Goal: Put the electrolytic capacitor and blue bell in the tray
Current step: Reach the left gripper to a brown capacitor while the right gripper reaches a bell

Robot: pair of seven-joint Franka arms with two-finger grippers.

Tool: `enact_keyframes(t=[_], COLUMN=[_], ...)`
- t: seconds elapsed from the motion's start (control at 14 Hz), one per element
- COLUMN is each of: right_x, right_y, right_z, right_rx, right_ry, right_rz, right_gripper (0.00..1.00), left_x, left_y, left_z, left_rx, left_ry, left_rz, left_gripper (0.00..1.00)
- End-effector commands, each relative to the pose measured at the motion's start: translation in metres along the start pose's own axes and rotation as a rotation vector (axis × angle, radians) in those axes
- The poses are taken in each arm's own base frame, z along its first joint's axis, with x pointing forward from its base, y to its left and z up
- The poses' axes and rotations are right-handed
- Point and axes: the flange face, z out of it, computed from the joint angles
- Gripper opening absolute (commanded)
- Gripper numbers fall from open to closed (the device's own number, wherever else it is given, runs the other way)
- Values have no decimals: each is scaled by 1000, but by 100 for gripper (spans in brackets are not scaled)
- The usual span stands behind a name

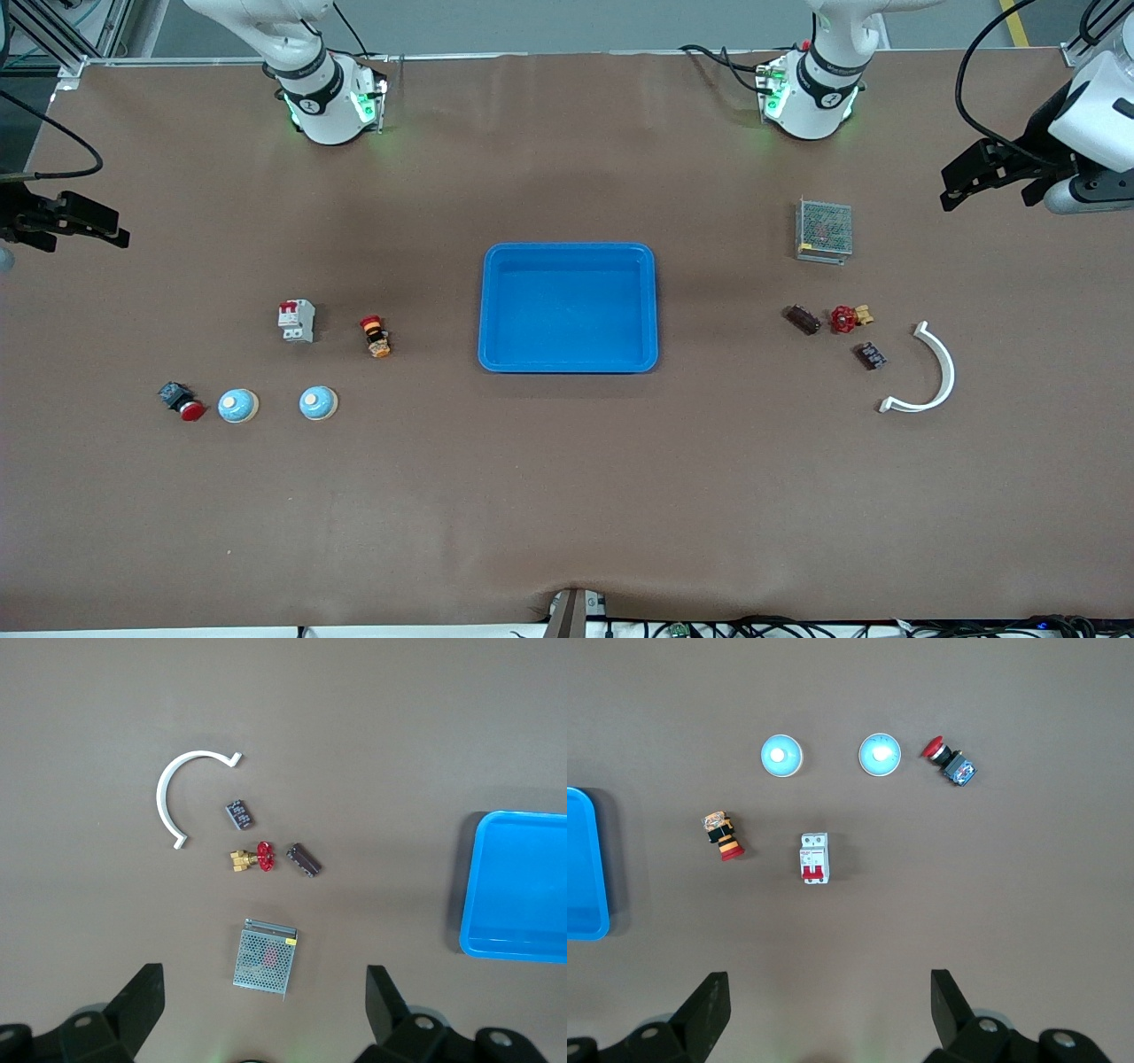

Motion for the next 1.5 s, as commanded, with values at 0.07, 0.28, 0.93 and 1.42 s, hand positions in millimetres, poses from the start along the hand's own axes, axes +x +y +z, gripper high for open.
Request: enact_keyframes(t=[0.07, 0.28, 0.93, 1.42], right_x=[2, 2, 9, 22], right_y=[1, -1, 22, 53], right_z=[-4, -4, -14, 8], right_rx=[6, 5, -16, -11], right_ry=[1, 5, 105, 122], right_rz=[-4, -7, -3, -12], right_gripper=[100, 100, 100, 100], left_x=[0, 7, 44, 65], left_y=[-4, -8, -25, -18], left_z=[-5, 0, 122, 265], left_rx=[-8, 17, 27, 13], left_ry=[-6, -14, -198, -292], left_rz=[-2, -5, -104, -142], left_gripper=[100, 100, 100, 100])
